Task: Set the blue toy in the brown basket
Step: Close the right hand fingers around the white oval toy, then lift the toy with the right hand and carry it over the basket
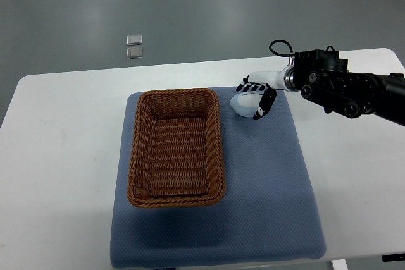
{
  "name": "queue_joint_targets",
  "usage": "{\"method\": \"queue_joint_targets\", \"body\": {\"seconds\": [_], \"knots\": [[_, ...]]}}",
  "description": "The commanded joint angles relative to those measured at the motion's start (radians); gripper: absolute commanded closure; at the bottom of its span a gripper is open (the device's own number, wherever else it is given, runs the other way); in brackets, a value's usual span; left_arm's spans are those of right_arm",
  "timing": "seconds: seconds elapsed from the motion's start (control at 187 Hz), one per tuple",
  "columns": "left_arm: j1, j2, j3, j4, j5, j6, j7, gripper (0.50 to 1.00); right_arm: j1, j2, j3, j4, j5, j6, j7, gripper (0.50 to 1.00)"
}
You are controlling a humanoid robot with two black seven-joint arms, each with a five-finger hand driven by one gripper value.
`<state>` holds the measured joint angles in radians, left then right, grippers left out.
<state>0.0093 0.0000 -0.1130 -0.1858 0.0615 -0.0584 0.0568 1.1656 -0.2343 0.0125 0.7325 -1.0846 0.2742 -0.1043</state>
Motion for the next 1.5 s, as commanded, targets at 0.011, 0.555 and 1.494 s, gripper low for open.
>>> {"method": "queue_joint_targets", "body": {"seconds": [0.011, 0.555, 1.494], "knots": [[0.000, 0.000, 0.000, 0.002, 0.000, 0.000, 0.000, 0.500, -0.006, 0.018, -0.011, -0.022, -0.001, -0.010, 0.001, 0.842], [0.000, 0.000, -0.002, 0.006, 0.000, 0.002, -0.002, 0.500, 0.184, -0.132, -0.008, 0.209, 0.025, 0.042, -0.002, 1.000], [0.000, 0.000, -0.002, 0.002, 0.000, 0.002, -0.002, 0.500, 0.149, 0.234, -0.049, 0.220, 0.181, -0.032, 0.011, 1.000]]}}
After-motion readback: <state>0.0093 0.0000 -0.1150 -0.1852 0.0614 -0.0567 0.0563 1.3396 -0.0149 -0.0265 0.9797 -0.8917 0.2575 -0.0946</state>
